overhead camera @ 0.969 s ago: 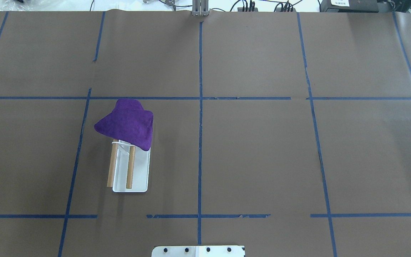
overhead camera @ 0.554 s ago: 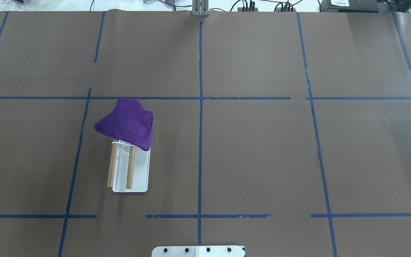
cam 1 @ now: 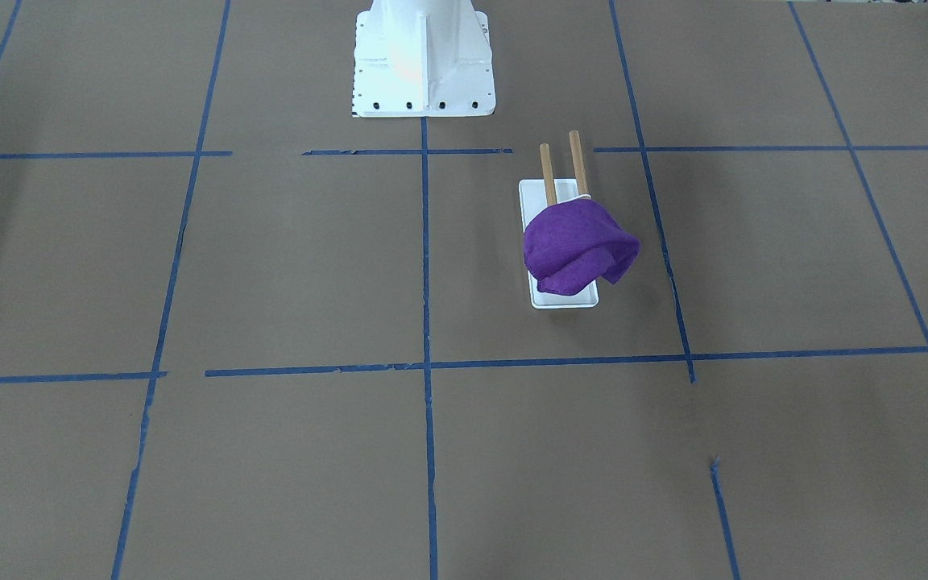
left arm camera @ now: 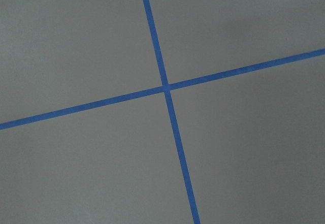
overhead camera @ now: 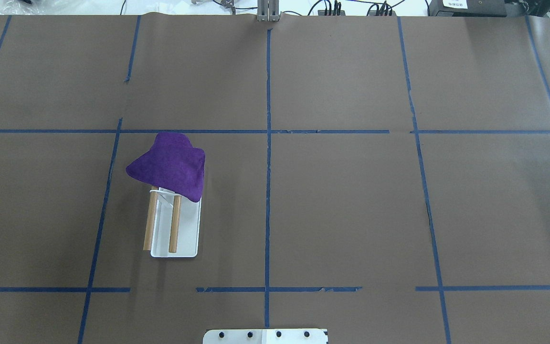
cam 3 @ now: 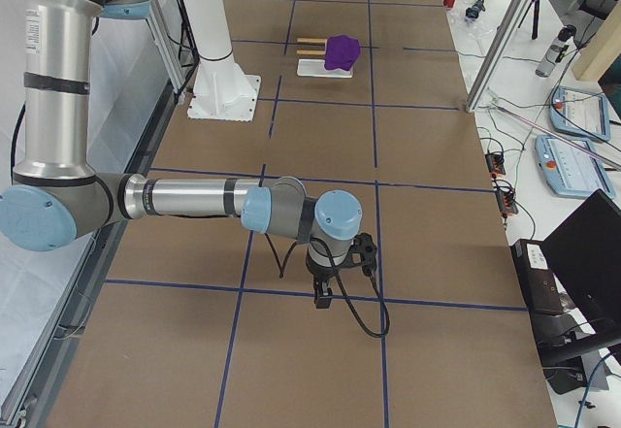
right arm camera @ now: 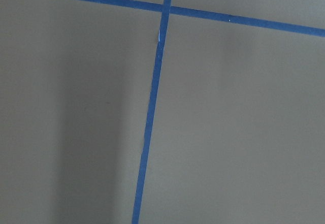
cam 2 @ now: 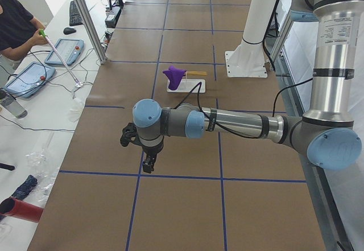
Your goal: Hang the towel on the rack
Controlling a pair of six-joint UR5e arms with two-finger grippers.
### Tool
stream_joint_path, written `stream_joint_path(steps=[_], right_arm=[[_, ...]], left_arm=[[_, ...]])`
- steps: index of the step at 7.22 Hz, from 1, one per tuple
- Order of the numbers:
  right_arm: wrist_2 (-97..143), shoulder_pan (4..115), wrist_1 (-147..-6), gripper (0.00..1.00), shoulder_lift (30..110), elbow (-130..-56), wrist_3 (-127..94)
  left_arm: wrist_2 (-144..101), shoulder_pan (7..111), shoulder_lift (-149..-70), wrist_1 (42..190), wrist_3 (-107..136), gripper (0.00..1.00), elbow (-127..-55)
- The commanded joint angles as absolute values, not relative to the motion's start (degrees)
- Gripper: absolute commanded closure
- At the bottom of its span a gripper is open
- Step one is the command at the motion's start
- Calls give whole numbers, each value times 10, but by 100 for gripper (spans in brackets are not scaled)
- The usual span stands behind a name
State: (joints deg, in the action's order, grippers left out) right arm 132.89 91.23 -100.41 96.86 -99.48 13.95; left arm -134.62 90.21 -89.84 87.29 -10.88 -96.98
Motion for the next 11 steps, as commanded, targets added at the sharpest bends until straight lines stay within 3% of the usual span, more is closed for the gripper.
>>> stream_joint_path(steps=[1, 11], right_arm=[[1328, 912, -978, 0, 969, -993, 123], [1345, 882, -938, 0, 966, -1005, 37]], left_arm=[[-1346, 902, -898, 873, -109, 0, -969], [-1352, 900, -908, 788, -105, 0, -968]])
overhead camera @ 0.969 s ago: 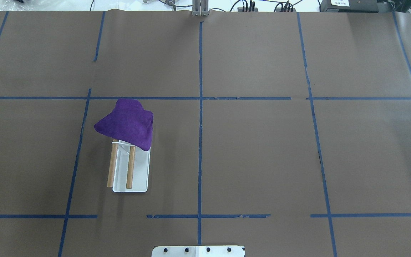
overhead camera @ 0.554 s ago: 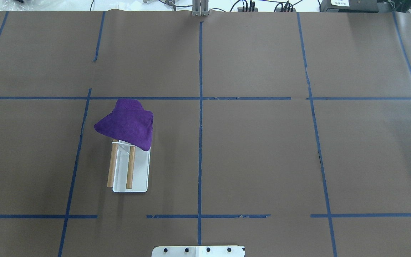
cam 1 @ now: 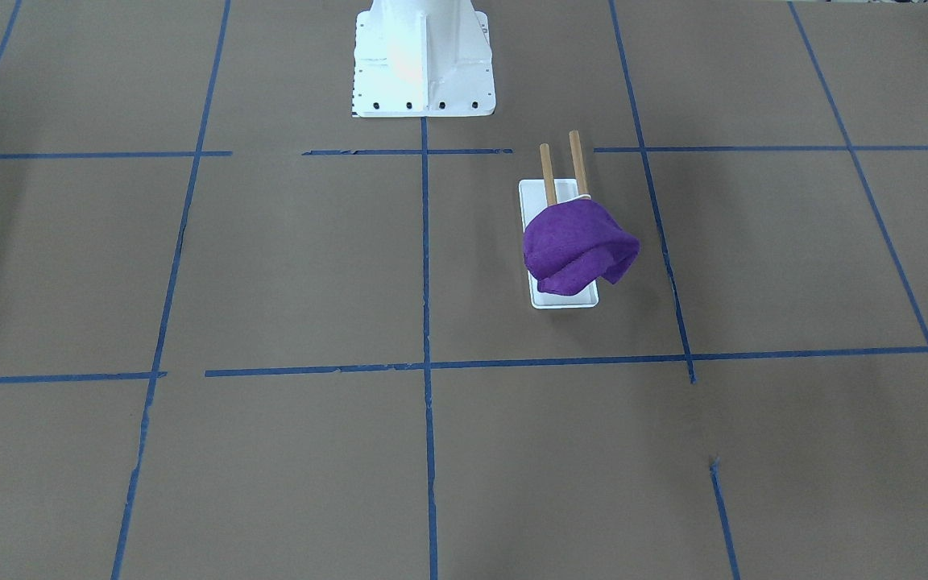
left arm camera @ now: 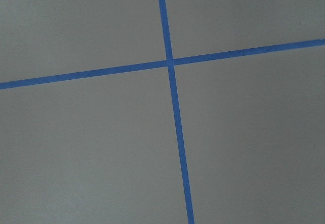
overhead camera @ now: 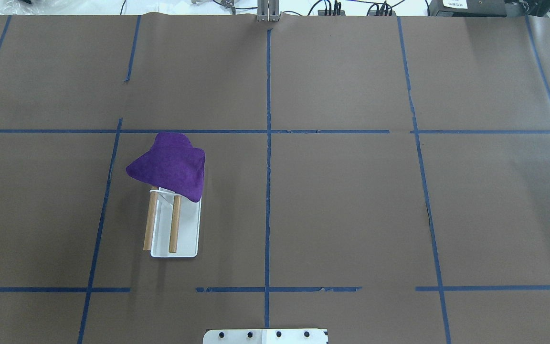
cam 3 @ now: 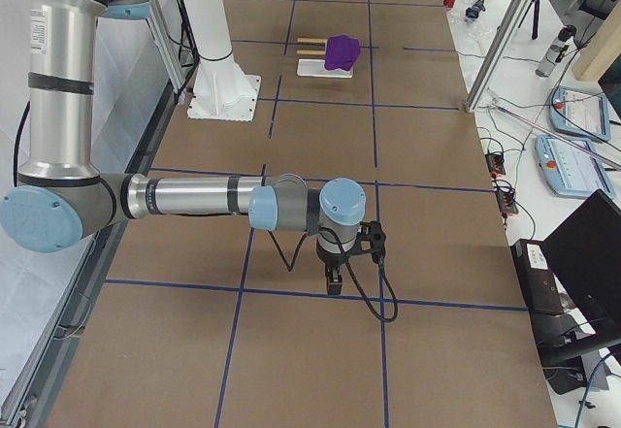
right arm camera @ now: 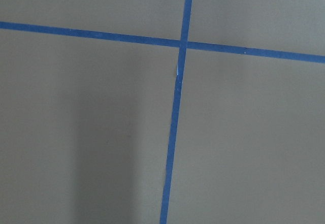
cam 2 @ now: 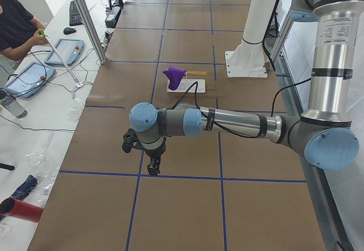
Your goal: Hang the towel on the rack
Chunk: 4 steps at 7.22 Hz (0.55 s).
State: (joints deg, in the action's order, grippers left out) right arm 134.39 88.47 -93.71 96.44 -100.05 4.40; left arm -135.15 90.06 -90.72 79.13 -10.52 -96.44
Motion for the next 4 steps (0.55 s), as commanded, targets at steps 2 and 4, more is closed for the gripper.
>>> stream_joint_path(steps=[2, 4], right_arm=[[1345, 882, -939, 0, 966, -1010, 38], [1335, 868, -940, 0, 967, -1013, 39]], left_arm=[[-1352, 899, -909, 807, -105, 0, -963], [-1352, 898, -909, 810, -105, 0, -962]])
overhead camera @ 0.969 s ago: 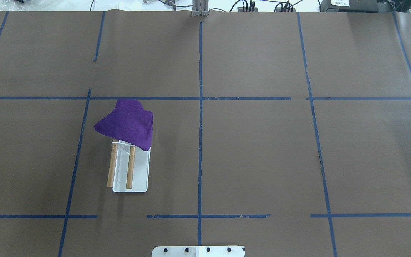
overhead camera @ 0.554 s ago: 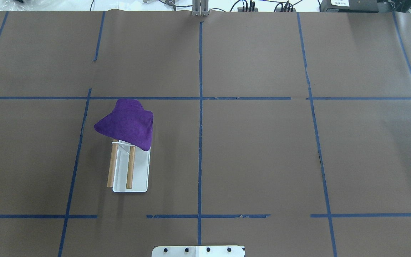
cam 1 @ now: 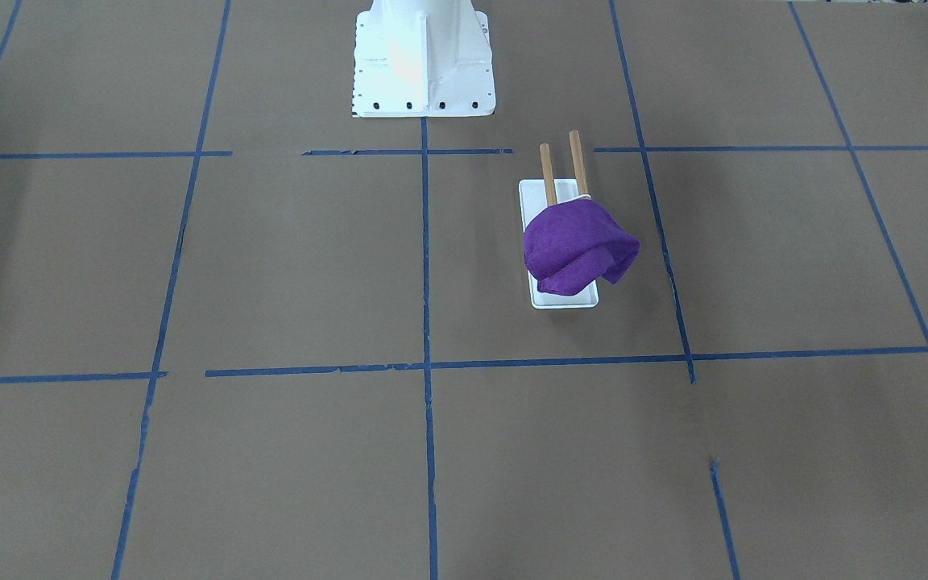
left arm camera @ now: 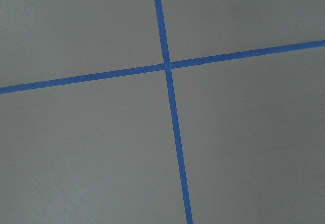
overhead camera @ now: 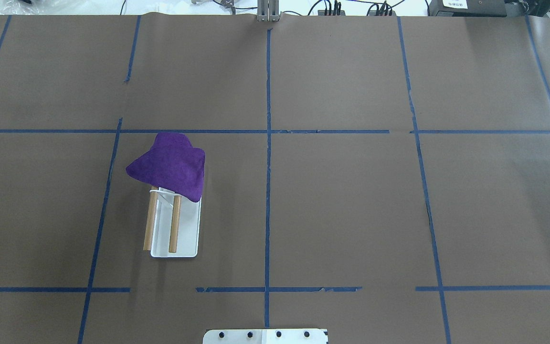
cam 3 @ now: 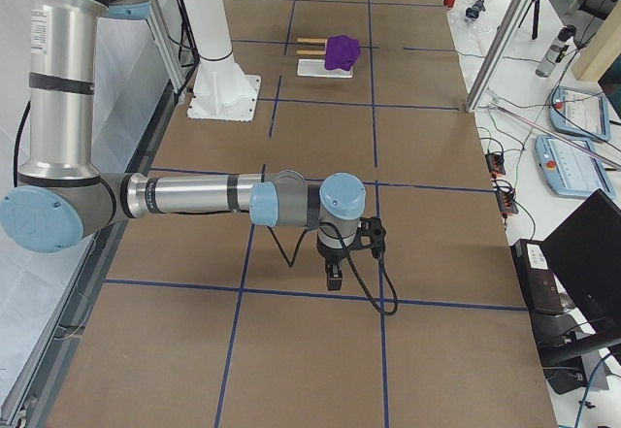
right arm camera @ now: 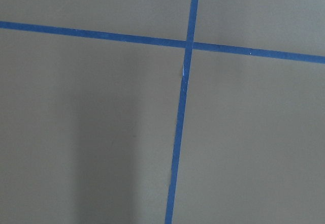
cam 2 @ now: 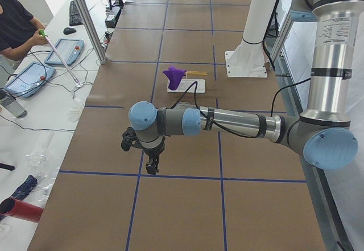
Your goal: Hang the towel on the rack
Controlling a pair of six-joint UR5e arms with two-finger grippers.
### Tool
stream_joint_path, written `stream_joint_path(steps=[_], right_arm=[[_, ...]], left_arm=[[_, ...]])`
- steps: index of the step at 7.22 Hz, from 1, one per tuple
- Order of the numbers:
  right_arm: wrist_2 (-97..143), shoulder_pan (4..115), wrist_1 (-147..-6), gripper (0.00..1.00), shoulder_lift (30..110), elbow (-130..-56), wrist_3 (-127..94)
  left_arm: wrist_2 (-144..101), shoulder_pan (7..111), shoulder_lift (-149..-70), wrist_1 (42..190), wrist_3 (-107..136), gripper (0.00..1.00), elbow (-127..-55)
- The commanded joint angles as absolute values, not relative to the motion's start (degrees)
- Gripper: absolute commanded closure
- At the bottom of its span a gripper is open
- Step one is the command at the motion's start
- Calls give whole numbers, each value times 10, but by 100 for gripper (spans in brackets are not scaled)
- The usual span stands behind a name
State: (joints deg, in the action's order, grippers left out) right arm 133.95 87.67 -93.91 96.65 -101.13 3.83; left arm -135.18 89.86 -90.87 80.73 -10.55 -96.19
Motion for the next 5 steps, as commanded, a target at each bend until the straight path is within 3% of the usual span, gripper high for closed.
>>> stream_joint_path(steps=[1, 5], right_arm=[[1334, 869, -942, 0, 969, -1024, 39], [1317, 866, -942, 0, 975, -1025, 39]], left_arm=[[-1352, 898, -909, 809, -105, 0, -966], [-1352, 898, -910, 809, -105, 0, -974]])
